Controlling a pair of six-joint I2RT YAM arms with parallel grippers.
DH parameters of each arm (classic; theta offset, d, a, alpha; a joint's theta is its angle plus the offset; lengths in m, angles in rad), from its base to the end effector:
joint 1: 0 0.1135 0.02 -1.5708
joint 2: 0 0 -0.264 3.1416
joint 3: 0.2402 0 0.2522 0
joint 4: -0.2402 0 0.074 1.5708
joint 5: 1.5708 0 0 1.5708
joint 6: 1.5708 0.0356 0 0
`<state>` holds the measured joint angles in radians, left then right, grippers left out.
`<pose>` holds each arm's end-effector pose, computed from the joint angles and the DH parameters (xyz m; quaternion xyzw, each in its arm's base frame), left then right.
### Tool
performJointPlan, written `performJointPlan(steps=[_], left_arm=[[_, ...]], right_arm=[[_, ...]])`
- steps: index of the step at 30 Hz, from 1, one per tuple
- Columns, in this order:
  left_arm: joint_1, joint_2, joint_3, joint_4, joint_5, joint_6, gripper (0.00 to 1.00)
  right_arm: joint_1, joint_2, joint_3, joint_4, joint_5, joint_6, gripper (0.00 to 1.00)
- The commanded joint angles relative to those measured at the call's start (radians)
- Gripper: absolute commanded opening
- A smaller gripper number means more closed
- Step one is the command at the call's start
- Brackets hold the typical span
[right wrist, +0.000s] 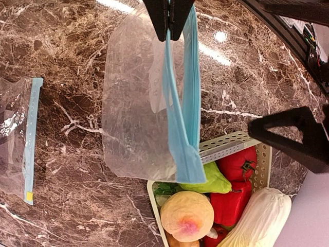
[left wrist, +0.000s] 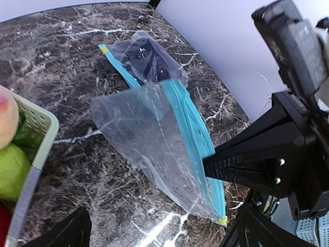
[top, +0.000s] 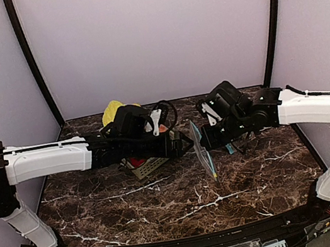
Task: Place the food in the zip-top bag and seal the zipper
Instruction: Adjust the zipper food storage bag.
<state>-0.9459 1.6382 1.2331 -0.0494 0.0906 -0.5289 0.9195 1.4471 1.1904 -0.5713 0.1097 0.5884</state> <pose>0.2226 -0.3141 0.2874 0.1989 0.8240 -0.3842 0.3658 0.1932 0.2470 0.2908 -0.1337 0.9210 0.2108 0.2991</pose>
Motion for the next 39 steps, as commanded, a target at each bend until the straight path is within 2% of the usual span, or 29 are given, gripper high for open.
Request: performJointPlan(steps=[1, 9, 13, 18, 24, 28, 32, 36, 38, 39], left_arm=[[-0.013, -0.016, -0.103, 0.173, 0.066, -0.149, 0.99], [-0.016, 0.054, -0.100, 0.332, 0.110, -0.235, 0.99], [-0.016, 0.087, -0.069, 0.291, 0.072, -0.232, 0.97], [-0.016, 0.109, -0.022, 0.166, -0.041, -0.203, 0.87], [-0.017, 0.130, 0.018, 0.062, -0.144, -0.159, 0.82], [-0.016, 0.144, 0.023, 0.036, -0.164, -0.151, 0.79], [-0.017, 0.155, 0.026, 0.091, -0.135, -0.162, 0.75], [-0.017, 0.180, 0.051, 0.096, -0.116, -0.157, 0.62], [-0.016, 0.181, 0.050, 0.085, -0.121, -0.151, 0.49], [-0.016, 0.180, 0.048, 0.069, -0.131, -0.149, 0.46]], right_arm=[[-0.007, -0.005, -0.001, 0.053, -0.027, -0.013, 0.00], [-0.004, 0.007, -0.007, 0.095, -0.083, -0.022, 0.00], [-0.002, 0.003, -0.008, 0.098, -0.090, -0.029, 0.00], [0.007, -0.008, -0.013, 0.112, -0.097, -0.051, 0.00], [0.019, -0.011, -0.012, 0.117, -0.088, -0.070, 0.00], [0.025, -0.005, -0.007, 0.119, -0.081, -0.079, 0.00], [0.032, 0.012, 0.000, 0.120, -0.075, -0.083, 0.00], [0.038, 0.026, 0.012, 0.103, -0.039, -0.079, 0.00], [0.041, 0.030, 0.023, 0.070, 0.015, -0.067, 0.00], [0.041, 0.031, 0.028, 0.046, 0.048, -0.056, 0.00]])
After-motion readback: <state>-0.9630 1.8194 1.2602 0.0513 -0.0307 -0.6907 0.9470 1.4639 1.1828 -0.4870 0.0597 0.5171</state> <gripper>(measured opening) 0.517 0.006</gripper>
